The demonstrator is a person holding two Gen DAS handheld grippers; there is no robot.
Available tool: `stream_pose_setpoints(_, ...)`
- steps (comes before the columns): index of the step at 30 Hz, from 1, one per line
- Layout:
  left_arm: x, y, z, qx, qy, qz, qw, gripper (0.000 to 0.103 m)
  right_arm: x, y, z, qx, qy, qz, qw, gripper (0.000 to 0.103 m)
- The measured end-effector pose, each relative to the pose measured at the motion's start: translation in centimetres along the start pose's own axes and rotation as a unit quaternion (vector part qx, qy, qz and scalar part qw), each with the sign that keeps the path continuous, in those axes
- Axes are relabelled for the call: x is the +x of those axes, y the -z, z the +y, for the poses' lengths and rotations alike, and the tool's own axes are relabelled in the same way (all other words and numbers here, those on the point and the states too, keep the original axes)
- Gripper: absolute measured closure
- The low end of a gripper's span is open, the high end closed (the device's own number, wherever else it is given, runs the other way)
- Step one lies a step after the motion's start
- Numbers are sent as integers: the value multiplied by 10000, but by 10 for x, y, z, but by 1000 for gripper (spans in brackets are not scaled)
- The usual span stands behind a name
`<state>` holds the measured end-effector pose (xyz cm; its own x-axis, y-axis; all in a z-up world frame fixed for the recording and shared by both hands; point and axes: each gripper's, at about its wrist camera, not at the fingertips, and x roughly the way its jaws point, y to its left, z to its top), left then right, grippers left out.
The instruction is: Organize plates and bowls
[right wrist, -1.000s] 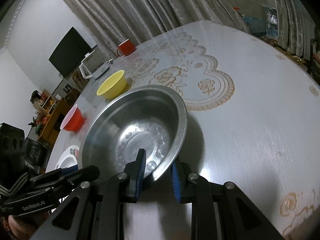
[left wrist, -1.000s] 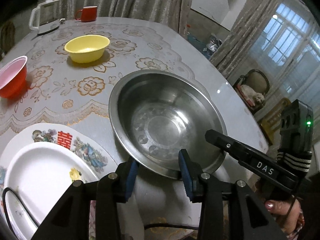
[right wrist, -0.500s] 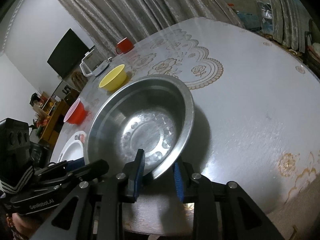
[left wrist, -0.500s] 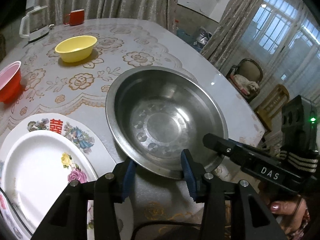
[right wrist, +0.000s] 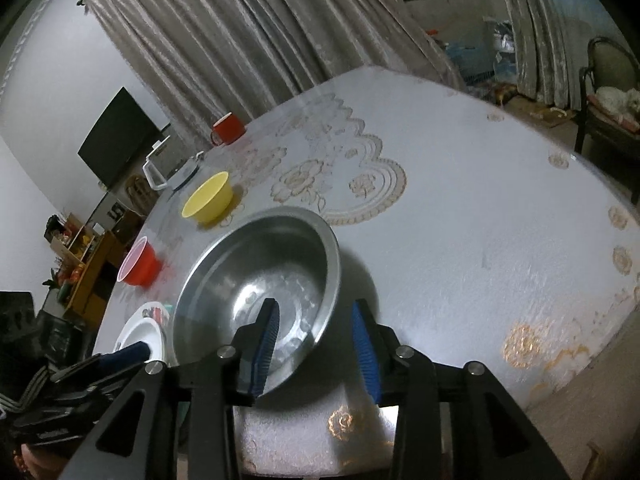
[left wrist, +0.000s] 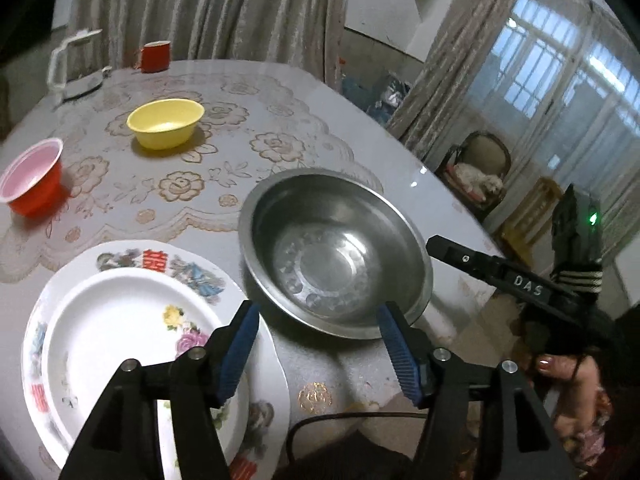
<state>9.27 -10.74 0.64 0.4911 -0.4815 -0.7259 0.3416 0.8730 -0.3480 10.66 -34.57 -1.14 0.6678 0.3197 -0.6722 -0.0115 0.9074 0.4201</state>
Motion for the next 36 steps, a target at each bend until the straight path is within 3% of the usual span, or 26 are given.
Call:
stream_pose_setpoints(7, -11, -8, 22, -216, -102, -23, 9997, 35, 2, -8, 16, -255, -56, 25, 9997, 66)
stream_pose_setpoints(14, -22, -37, 49, -335, -132, -206, 9991, 33, 12, -25, 38, -584, -66, 178, 9981, 66)
stream_pose_setpoints(19, -24, -65, 77, -572, -61, -334, 9978, 22, 26, -45, 56, -772, -115, 278, 9966, 66)
stream_pose_setpoints(27, -8, -102, 131, -1207, -177, -371, 9918, 19, 58, -81, 93, -1014, -248, 430, 9936, 66)
stream_pose_setpoints(36, 12, -112, 167, -1617, -416, -345, 9854, 17, 93, -105, 118, -1162, -184, 574, 9914, 65)
